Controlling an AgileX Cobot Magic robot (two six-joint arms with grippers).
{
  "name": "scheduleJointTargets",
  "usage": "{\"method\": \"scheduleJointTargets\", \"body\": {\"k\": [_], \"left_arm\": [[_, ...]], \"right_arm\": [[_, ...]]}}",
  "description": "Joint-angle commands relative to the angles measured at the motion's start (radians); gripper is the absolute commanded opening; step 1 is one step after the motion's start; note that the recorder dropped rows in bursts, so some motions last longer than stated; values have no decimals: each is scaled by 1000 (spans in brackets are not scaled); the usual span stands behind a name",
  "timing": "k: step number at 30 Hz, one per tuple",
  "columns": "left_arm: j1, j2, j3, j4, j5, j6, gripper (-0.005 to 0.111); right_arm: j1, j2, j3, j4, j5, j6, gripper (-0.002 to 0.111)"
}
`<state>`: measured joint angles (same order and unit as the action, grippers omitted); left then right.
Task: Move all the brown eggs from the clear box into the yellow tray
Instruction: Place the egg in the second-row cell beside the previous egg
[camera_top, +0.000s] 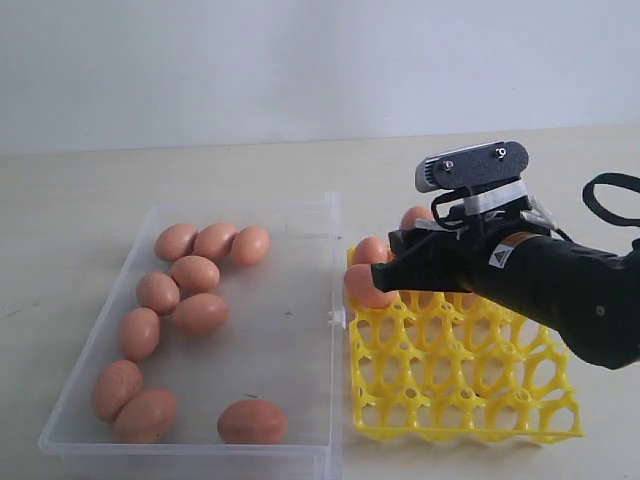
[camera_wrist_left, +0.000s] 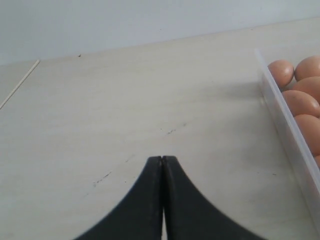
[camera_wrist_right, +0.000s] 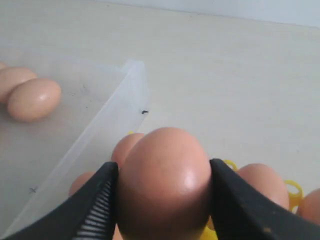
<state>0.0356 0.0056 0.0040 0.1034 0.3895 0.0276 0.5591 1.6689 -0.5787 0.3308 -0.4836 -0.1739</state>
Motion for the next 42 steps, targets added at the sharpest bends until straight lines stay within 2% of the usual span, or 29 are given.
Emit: {"method": "scheduleJointTargets", "body": {"k": [1,8,10,16,21,23,30,33,36,39,42], "left_arm": [[-6,-6,-4,-2,-9,-5,0],[-6,-6,-4,-2,-9,-5,0],[-6,-6,-4,-2,-9,-5,0],[-6,-6,-4,-2,-9,-5,0],[-6,-6,-4,-2,-9,-5,0],[-6,-6,-4,-2,-9,-5,0],[-6,-6,-4,-2,-9,-5,0],[-6,-6,-4,-2,-9,-5,0],[-6,-6,-4,-2,-9,-5,0],[-6,-6,-4,-2,-9,-5,0],[-6,-6,-4,-2,-9,-5,0]], "right_arm": [[-8,33,4,22,-20,-10,0],[-8,80,4,22,-20,-10,0],[-8,80,4,22,-20,-10,4],[-8,82,2,34,-20,-10,27],[-8,82,2,34,-25,-10,58],[-8,82,2,34,-29,-10,64],[-6,-4,-3,34,32,-10,62],[11,-105,-58,-8,207,-10,58],[55,-161,-191,-104,450,-10,55],[130,-139,-372,-133,674,1,55],[191,-56,-519,-133,785,1,56]]}}
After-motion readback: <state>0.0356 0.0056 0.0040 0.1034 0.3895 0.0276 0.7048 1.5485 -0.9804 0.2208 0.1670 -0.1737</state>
